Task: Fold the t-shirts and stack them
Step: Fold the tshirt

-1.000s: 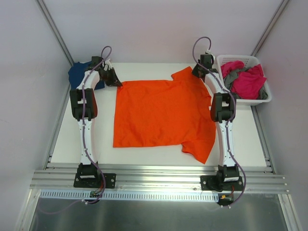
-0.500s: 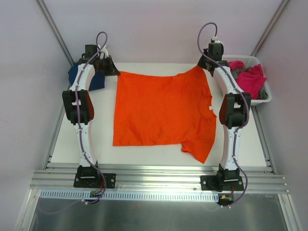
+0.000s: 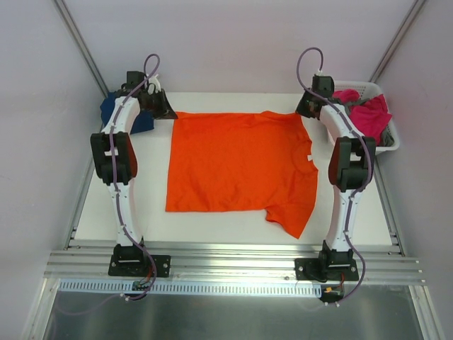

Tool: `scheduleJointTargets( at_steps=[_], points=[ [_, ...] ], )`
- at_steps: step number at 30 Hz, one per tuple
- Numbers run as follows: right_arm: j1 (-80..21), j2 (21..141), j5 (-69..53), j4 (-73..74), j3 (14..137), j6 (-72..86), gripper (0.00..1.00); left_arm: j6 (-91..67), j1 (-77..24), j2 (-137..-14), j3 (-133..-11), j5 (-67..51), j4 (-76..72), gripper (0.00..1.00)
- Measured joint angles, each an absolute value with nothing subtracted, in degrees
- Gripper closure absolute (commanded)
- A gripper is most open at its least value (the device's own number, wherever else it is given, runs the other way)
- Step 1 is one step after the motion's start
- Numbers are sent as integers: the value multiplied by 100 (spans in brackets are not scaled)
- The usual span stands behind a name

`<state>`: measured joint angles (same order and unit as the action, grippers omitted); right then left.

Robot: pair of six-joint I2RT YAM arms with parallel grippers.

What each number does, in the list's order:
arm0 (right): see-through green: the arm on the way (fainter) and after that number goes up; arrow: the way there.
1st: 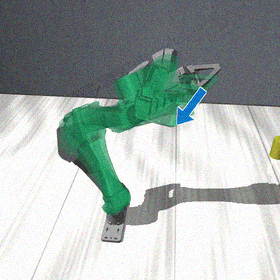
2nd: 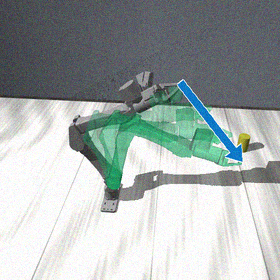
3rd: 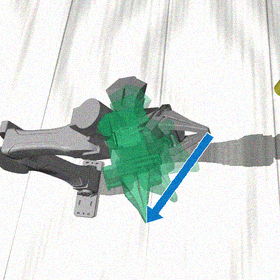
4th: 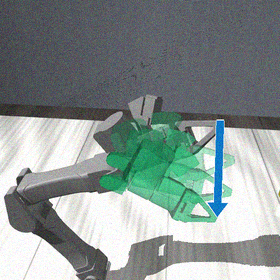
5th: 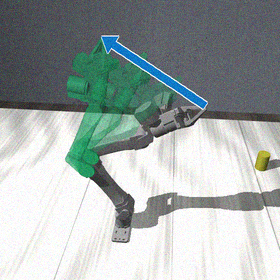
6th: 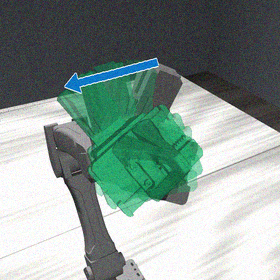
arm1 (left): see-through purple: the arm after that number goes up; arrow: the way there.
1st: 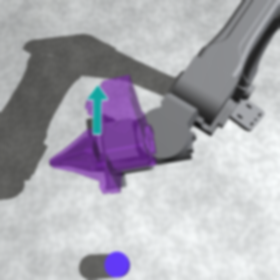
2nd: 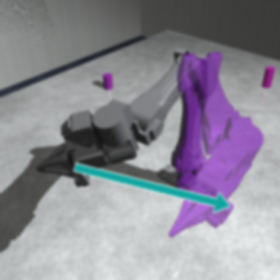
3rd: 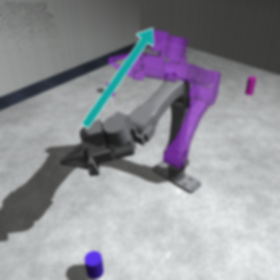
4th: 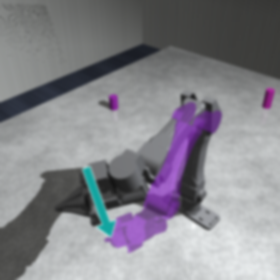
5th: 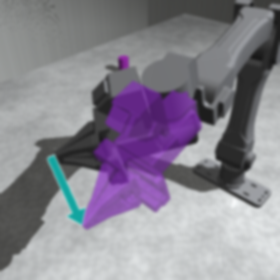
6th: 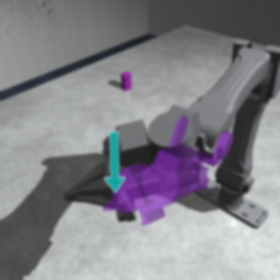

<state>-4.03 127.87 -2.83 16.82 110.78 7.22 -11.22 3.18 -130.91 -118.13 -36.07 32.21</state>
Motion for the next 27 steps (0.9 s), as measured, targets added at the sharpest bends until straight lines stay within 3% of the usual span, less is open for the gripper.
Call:
scheduleJointTargets(
  at_steps=[14,27],
  points=[
    [-598,10855,-349,1844,9957,633,100,-1131,582,-12416,-11491,-3892,3297,100],
    [-631,10250,-388,1992,8831,580,99,-1129,613,-12189,-10818,-4058,3358,100]
  ],
)
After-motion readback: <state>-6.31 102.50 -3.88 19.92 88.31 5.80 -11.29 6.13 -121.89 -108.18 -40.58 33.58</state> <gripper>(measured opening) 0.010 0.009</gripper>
